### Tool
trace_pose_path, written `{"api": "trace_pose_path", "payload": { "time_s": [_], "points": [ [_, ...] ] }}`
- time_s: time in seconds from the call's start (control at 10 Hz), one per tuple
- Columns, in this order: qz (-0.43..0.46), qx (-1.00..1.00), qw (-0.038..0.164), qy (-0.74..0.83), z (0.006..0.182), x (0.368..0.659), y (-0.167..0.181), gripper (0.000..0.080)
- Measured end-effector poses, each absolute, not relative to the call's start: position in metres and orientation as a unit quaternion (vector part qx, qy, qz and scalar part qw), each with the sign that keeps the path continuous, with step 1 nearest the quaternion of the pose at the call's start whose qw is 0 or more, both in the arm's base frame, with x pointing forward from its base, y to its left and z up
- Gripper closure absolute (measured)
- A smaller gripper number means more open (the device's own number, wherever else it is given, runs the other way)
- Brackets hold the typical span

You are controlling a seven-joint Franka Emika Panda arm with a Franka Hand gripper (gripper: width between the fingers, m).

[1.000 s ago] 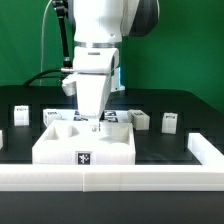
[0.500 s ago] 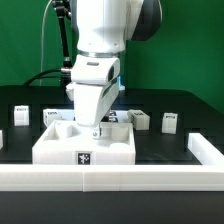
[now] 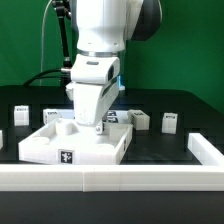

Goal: Assemble one leg

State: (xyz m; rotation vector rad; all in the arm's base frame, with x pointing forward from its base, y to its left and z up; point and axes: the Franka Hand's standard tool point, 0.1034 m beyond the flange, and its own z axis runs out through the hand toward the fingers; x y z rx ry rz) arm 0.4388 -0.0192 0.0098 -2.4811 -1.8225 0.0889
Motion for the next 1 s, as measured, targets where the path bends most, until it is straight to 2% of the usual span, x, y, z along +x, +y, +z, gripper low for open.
{"api": "trace_pose_path", "payload": {
  "time_s": [0.6, 1.0],
  "points": [
    [0.027, -0.805, 0.030, -0.592, 0.010, 0.440, -0.019, 0.0735],
    [0.015, -0.736, 0.011, -0.677, 0.009, 0.451, -0.008, 0.0736]
  ]
}}
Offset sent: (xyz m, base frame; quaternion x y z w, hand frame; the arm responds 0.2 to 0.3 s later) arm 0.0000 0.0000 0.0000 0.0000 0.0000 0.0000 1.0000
